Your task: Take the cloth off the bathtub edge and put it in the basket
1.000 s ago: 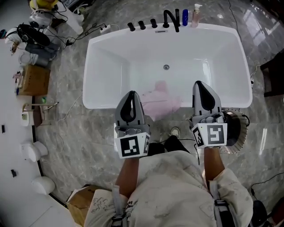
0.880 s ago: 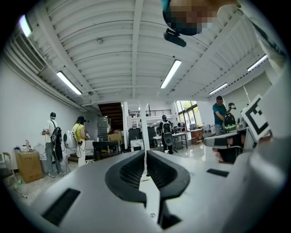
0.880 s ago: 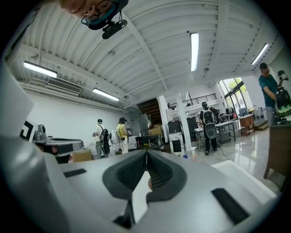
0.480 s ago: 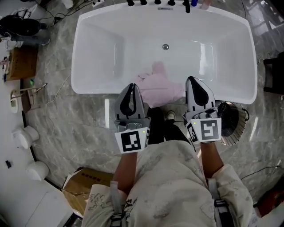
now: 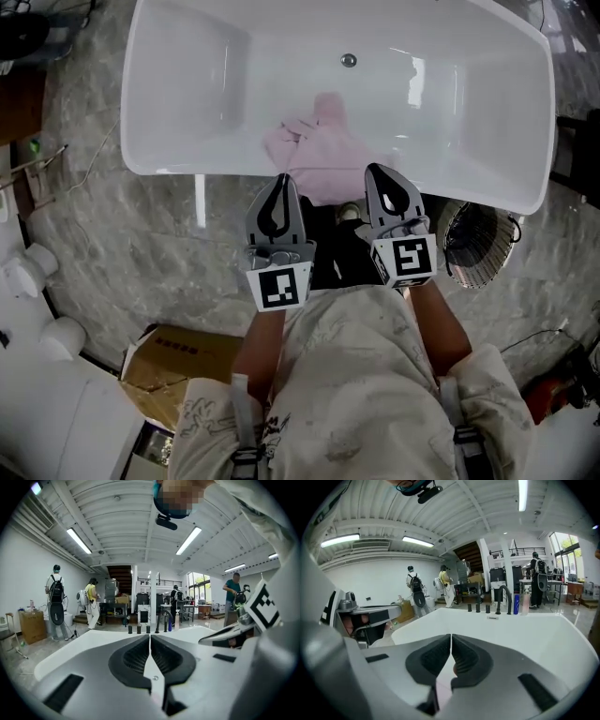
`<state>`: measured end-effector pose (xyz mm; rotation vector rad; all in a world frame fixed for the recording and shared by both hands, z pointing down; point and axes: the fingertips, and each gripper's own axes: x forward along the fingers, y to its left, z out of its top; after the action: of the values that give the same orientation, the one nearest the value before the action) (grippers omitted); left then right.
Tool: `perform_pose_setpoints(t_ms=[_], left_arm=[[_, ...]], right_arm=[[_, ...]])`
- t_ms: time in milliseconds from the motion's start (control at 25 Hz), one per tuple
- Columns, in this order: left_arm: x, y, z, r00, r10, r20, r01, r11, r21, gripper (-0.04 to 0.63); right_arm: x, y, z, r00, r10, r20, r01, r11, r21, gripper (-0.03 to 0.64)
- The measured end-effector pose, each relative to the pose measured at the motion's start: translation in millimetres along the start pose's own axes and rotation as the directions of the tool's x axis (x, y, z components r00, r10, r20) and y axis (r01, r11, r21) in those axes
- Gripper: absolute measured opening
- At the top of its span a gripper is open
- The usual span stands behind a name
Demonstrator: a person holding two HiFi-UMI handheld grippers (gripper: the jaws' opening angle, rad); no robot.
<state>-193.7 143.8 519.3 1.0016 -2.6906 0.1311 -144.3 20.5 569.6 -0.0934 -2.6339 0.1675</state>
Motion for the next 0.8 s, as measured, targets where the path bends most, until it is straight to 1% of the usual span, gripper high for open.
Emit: perform_pose_setpoints(t_ms=[160,240,360,480,560,640,720,800], left_arm=[[10,14,-49,0.998,-0.004,-0.071,0.000,0.999,-0.047,0.008],[14,19,-67,0.995,-0.008,-0.101,0.002,0.999,-0.054,0.008],[17,26,-90,0.990,-0.011,-0.141,0.001,0.998,-0.070,0.008],[20,32,-107,0.985,-0.008,-0.174,-0.007,0.996,-0.088,0.008],[24,38,-116,0.982,-0.004,-0.190,-0.013,0.996,-0.092,0.008],[27,45,-121,0.981,0.002,-0.195,-0.022,0.995,-0.098,0.008],[29,51,-125,0.980,0.010,-0.199,-0.031,0.994,-0.105,0.008],[31,57,-128,0.979,0.019,-0.205,-0.042,0.993,-0.110,0.008]], right_arm=[[32,8,-38,0.995,0.019,-0.094,-0.020,1.000,-0.019,-0.009],[47,11,-55,0.990,0.033,-0.138,-0.038,0.999,-0.030,-0.009],[66,24,-84,0.971,0.084,-0.224,-0.102,0.992,-0.069,-0.003],[81,38,-117,0.934,0.143,-0.328,-0.188,0.976,-0.109,0.055],[88,47,-140,0.898,0.181,-0.400,-0.251,0.959,-0.130,0.130],[93,56,-162,0.861,0.205,-0.466,-0.308,0.939,-0.155,0.188],[95,61,-178,0.831,0.209,-0.515,-0.351,0.916,-0.195,0.209],[98,65,-190,0.801,0.207,-0.562,-0.404,0.879,-0.252,0.229]])
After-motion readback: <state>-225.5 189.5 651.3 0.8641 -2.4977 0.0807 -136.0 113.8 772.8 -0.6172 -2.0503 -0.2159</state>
